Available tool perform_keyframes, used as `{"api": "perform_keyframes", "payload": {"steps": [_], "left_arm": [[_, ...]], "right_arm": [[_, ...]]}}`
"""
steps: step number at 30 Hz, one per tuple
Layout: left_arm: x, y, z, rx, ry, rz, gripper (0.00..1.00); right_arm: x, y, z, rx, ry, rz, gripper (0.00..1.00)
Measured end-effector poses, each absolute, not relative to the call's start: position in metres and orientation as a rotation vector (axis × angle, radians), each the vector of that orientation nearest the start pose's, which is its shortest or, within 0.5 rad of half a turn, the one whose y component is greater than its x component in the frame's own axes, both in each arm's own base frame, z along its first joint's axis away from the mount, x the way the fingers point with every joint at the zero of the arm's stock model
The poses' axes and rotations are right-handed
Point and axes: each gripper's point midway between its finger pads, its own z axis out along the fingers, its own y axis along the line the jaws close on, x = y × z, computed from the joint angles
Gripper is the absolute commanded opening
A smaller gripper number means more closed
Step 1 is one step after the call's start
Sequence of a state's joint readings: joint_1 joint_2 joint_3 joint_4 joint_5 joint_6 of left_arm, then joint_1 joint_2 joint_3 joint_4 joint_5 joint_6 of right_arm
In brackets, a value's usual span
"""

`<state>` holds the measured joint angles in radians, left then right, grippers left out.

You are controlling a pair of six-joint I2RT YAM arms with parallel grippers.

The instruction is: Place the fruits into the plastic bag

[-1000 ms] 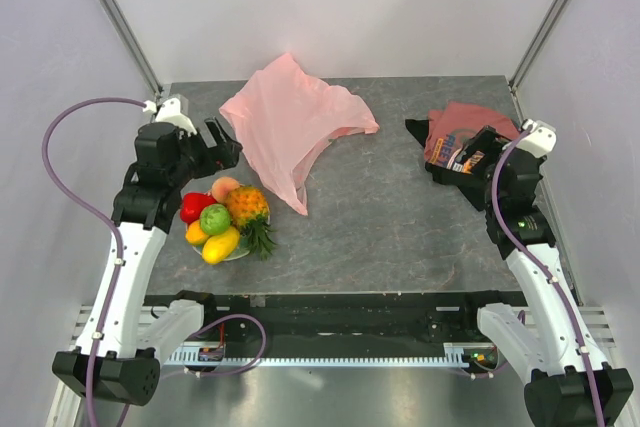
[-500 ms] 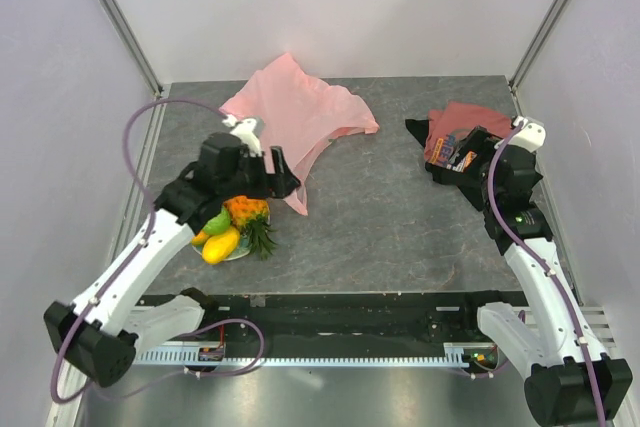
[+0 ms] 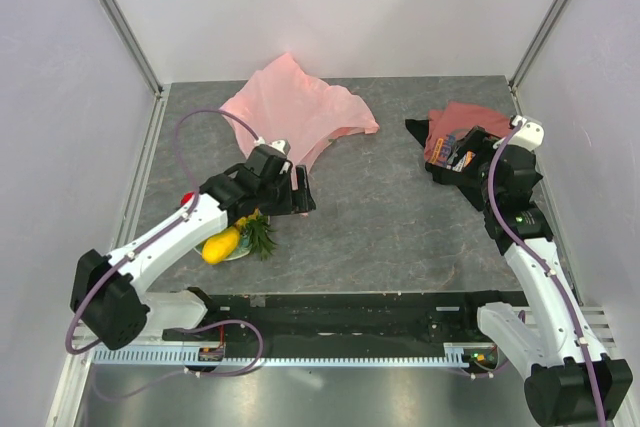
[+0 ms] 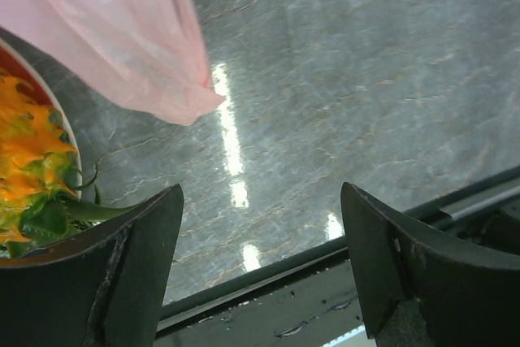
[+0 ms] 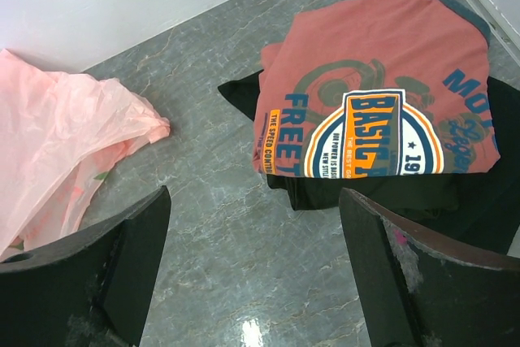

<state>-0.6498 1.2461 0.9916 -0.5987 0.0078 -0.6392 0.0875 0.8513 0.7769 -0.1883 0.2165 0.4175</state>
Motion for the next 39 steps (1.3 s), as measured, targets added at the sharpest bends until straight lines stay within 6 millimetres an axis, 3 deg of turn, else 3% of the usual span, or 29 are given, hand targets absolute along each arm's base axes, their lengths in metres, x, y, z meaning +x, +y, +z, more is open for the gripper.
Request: {"api": "perform_keyframes", "payload": {"steps": [7, 17, 23, 26, 29, 30, 33, 39], "left_arm": [[0.249, -0.211, 0.111, -0.042, 2.598, -0.439, 0.86], [0.277, -0.221, 0.099, -0.083, 2.536, -0.453, 0.77], [0.298, -0.210, 0.083, -0.155, 2.536, -0.425, 0.66], [0.304, -0.207, 0.082, -0.174, 2.526, -0.421, 0.55], [0.309, -0.210, 0.086, -0.167, 2.500, -0.438, 0.34], [0.311, -0.211, 0.087, -0.161, 2.493, -0.440, 0.21], [0.315, -0.211, 0.089, -0.140, 2.471, -0.435, 0.02], [0.320, -0.207, 0.110, -0.042, 2.397, -0.421, 0.02]], "right_arm": [[0.326, 0.010, 0.253, 0.443, 1.775, 0.176, 0.92], [0.323, 0.013, 0.258, 0.431, 1.761, 0.196, 0.91], [0.322, 0.014, 0.260, 0.427, 1.756, 0.202, 0.91], [0.322, 0.014, 0.260, 0.427, 1.757, 0.202, 0.91], [0.322, 0.014, 0.260, 0.424, 1.758, 0.204, 0.91], [0.322, 0.015, 0.260, 0.422, 1.759, 0.204, 0.91], [0.322, 0.016, 0.259, 0.411, 1.766, 0.207, 0.90], [0.325, 0.028, 0.251, 0.331, 1.811, 0.236, 0.87]]}}
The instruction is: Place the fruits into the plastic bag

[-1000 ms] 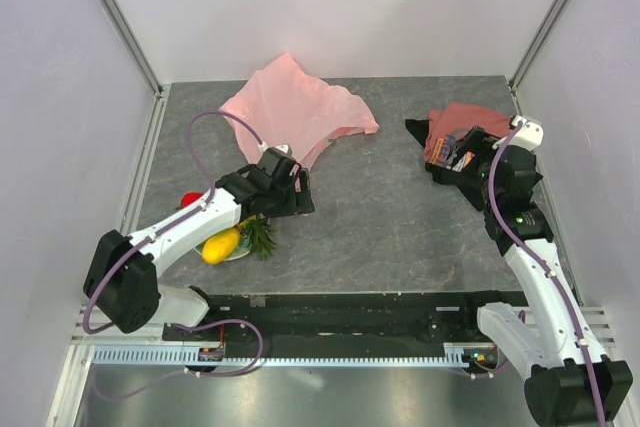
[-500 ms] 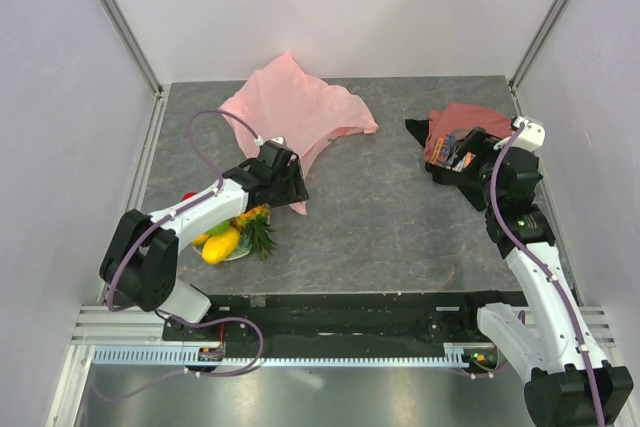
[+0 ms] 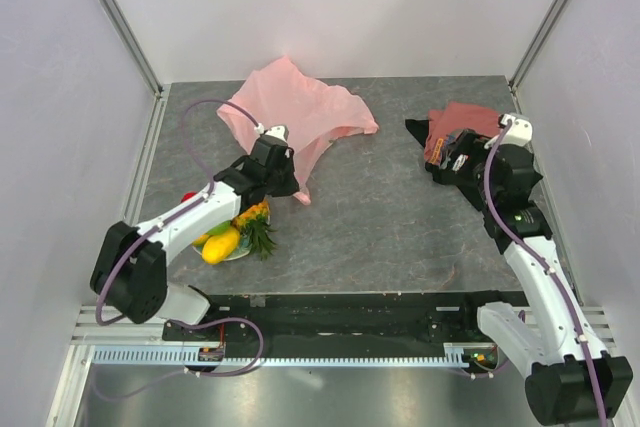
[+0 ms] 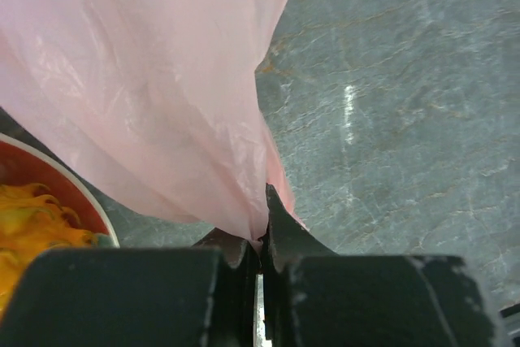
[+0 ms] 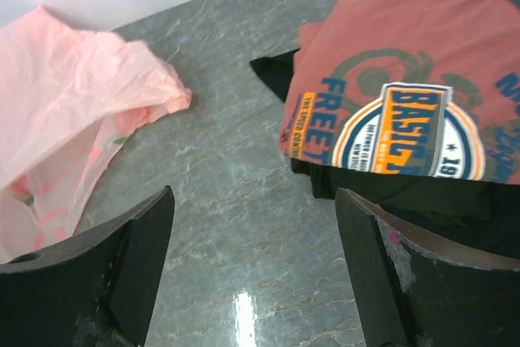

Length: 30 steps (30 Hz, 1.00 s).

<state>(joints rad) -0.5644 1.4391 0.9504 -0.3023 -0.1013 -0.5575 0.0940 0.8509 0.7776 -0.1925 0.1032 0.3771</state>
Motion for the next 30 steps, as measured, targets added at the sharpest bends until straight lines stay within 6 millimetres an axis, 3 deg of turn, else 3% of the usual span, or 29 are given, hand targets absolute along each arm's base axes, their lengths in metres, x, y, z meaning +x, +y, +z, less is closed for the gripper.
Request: {"api": "perform_keyframes", "payload": {"steps": [5, 7, 11, 16, 20, 25, 30], "left_arm": [[0.327, -0.213, 0.157, 0.054, 2.288, -0.498, 0.01], [0.333, -0.217, 0.183, 0.079, 2.243, -0.570, 0.02], [0.344, -0.210, 0.218, 0.070, 2.207, -0.658, 0.01], [0.343, -0.191, 0.225, 0.036, 2.248, -0.756, 0.02], [0.337, -0.181, 0.224, 0.015, 2.288, -0.834, 0.02], [0.329, -0.189, 0.242, 0.058, 2.281, -0.943, 0.01], [0.323, -0.198, 0.267, 0.115, 2.243, -1.032, 0.02]], "right_arm": [[0.331, 0.049, 0.240, 0.227, 1.874, 0.280, 0.86], [0.334, 0.066, 0.238, 0.157, 1.903, 0.309, 0.86], [0.341, 0.102, 0.233, 0.024, 1.952, 0.369, 0.91], [0.351, 0.142, 0.223, -0.107, 2.017, 0.468, 0.94], [0.359, 0.162, 0.206, -0.178, 2.084, 0.521, 0.94], [0.365, 0.180, 0.186, -0.252, 2.150, 0.532, 0.94], [0.381, 0.186, 0.186, -0.273, 2.153, 0.504, 0.93]]}}
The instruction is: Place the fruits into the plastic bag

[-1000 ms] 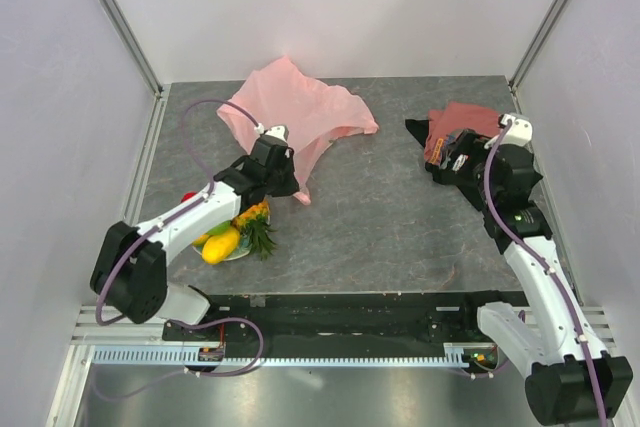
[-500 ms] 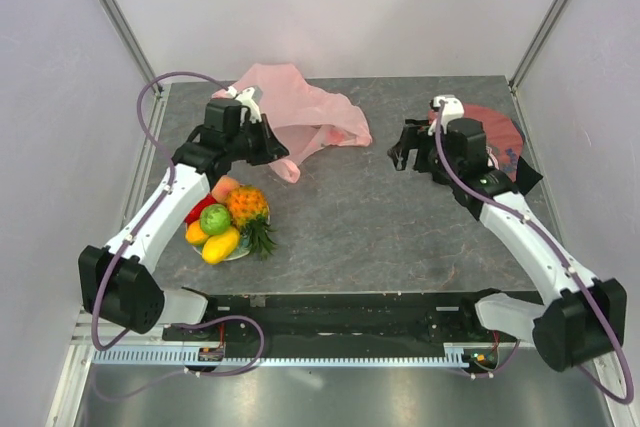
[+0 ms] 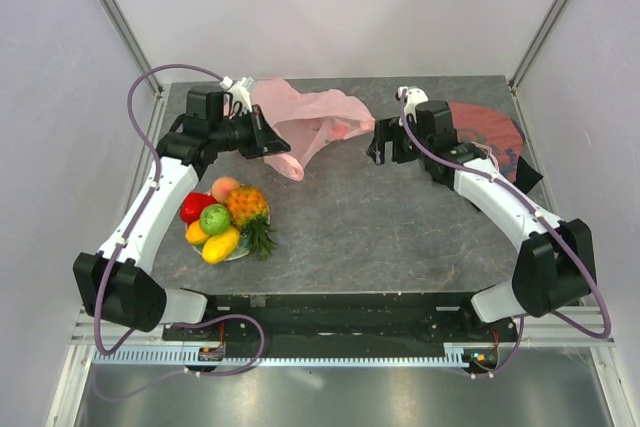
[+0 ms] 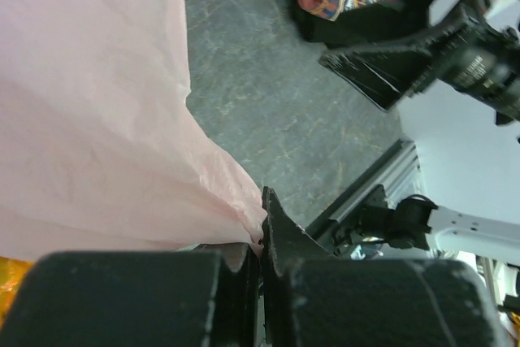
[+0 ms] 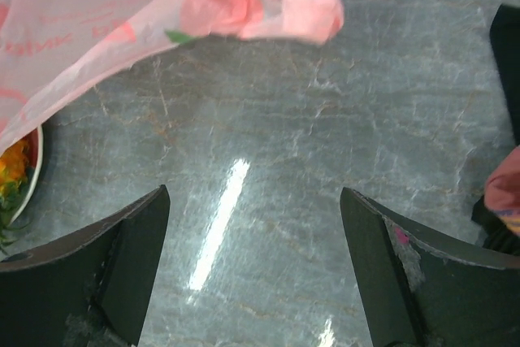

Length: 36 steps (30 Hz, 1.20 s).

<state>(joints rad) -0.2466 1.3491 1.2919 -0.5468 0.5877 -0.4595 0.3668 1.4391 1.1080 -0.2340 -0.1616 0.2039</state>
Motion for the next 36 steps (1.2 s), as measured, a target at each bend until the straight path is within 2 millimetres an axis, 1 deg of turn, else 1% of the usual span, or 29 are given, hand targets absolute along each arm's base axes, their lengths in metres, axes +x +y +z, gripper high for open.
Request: {"api": "perform_keyframes", "payload": {"steps": [3, 5, 9, 11, 14, 19, 23, 24, 27, 29, 31, 32, 33, 35, 36], "left_arm": [[0.319, -0.199, 0.272, 0.129, 2.239, -1.067, 0.02], [0.316, -0.199, 0.272, 0.129, 2.251, -1.084, 0.02], [0.311, -0.197, 0.271, 0.117, 2.273, -1.108, 0.02], [0.309, -0.196, 0.273, 0.111, 2.273, -1.115, 0.02], [0.307, -0.195, 0.282, 0.111, 2.257, -1.131, 0.01], [0.301, -0.195, 0.297, 0.130, 2.221, -1.158, 0.02], [0.297, -0.197, 0.303, 0.139, 2.212, -1.175, 0.01], [0.296, -0.197, 0.304, 0.140, 2.213, -1.181, 0.02], [0.294, -0.197, 0.304, 0.139, 2.219, -1.189, 0.02], [0.292, -0.197, 0.304, 0.136, 2.226, -1.191, 0.02], [0.292, -0.196, 0.305, 0.133, 2.226, -1.190, 0.01], [0.293, -0.195, 0.307, 0.133, 2.221, -1.189, 0.02], [0.293, -0.194, 0.309, 0.133, 2.215, -1.186, 0.02], [0.294, -0.194, 0.312, 0.135, 2.206, -1.185, 0.01], [0.294, -0.194, 0.313, 0.135, 2.204, -1.185, 0.02]], "right_arm": [[0.394, 0.186, 0.188, -0.273, 2.147, 0.478, 0.92], [0.401, 0.189, 0.188, -0.277, 2.147, 0.477, 0.90], [0.415, 0.203, 0.183, -0.304, 2.154, 0.527, 0.88], [0.418, 0.207, 0.175, -0.314, 2.172, 0.543, 0.88], [0.419, 0.208, 0.163, -0.318, 2.199, 0.542, 0.88], [0.421, 0.206, 0.160, -0.328, 2.202, 0.524, 0.88], [0.434, 0.210, 0.163, -0.345, 2.176, 0.515, 0.82], [0.437, 0.211, 0.163, -0.350, 2.170, 0.514, 0.79], [0.446, 0.217, 0.161, -0.370, 2.167, 0.524, 0.75], [0.450, 0.221, 0.158, -0.383, 2.169, 0.538, 0.74], [0.451, 0.223, 0.153, -0.396, 2.178, 0.550, 0.68], [0.450, 0.224, 0.151, -0.403, 2.182, 0.556, 0.64], [0.449, 0.225, 0.149, -0.410, 2.186, 0.558, 0.51], [0.448, 0.225, 0.149, -0.422, 2.186, 0.559, 0.33], [0.449, 0.225, 0.149, -0.426, 2.183, 0.561, 0.17]]}}
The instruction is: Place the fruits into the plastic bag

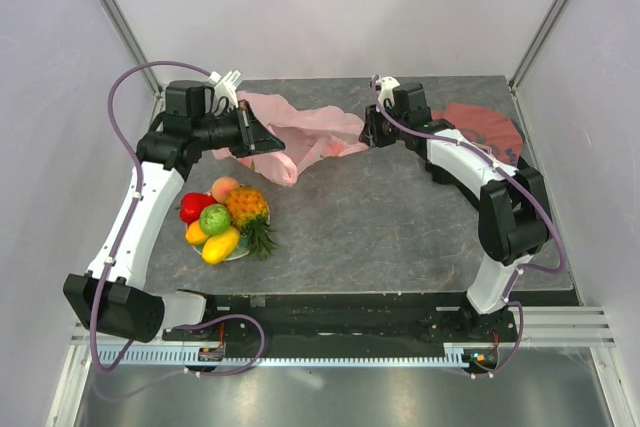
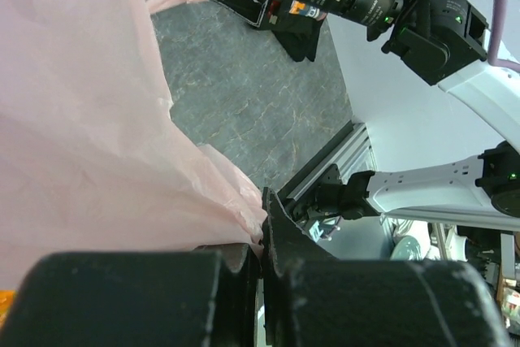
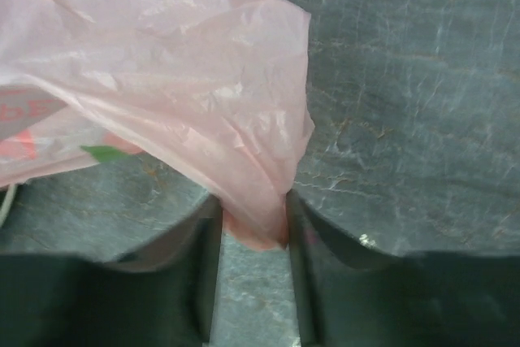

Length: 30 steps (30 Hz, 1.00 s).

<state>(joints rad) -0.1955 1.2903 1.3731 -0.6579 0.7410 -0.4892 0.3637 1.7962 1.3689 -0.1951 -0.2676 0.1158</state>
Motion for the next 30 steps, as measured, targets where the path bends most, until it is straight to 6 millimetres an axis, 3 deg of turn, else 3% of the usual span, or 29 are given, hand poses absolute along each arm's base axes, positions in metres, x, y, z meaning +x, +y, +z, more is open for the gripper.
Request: {"api": "perform_keyframes", "payload": {"steps": [3, 7, 10, 13, 14, 17, 18, 21, 25, 30], "left_arm": [[0.294, -0.193, 0.315, 0.137, 2.197, -1.184, 0.02], [0.296, -0.191, 0.318, 0.138, 2.200, -1.156, 0.01], [0.308, -0.185, 0.324, 0.128, 2.192, -1.085, 0.02], [0.323, -0.182, 0.330, 0.121, 2.177, -1.030, 0.21], [0.328, -0.182, 0.330, 0.121, 2.175, -1.019, 0.40], [0.339, -0.181, 0.326, 0.131, 2.184, -0.991, 0.67], [0.342, -0.181, 0.323, 0.132, 2.190, -0.987, 0.71], [0.344, -0.181, 0.316, 0.138, 2.209, -0.977, 0.81], [0.341, -0.176, 0.315, 0.143, 2.195, -0.944, 0.86], [0.309, -0.162, 0.300, 0.119, 2.178, -0.874, 0.86]], "right_arm": [[0.448, 0.225, 0.153, -0.425, 2.175, 0.564, 0.00], [0.445, 0.215, 0.173, -0.387, 2.159, 0.547, 0.00], [0.436, 0.197, 0.202, -0.347, 2.159, 0.483, 0.00], [0.428, 0.179, 0.247, -0.303, 2.131, 0.411, 0.00], [0.424, 0.174, 0.263, -0.288, 2.113, 0.389, 0.00], [0.410, 0.159, 0.297, -0.233, 2.079, 0.342, 0.00], [0.403, 0.154, 0.304, -0.208, 2.079, 0.333, 0.00], [0.389, 0.146, 0.305, -0.123, 2.108, 0.321, 0.00], [0.383, 0.147, 0.278, -0.012, 2.192, 0.319, 0.00], [0.385, 0.166, 0.250, 0.072, 2.272, 0.350, 0.00]]}}
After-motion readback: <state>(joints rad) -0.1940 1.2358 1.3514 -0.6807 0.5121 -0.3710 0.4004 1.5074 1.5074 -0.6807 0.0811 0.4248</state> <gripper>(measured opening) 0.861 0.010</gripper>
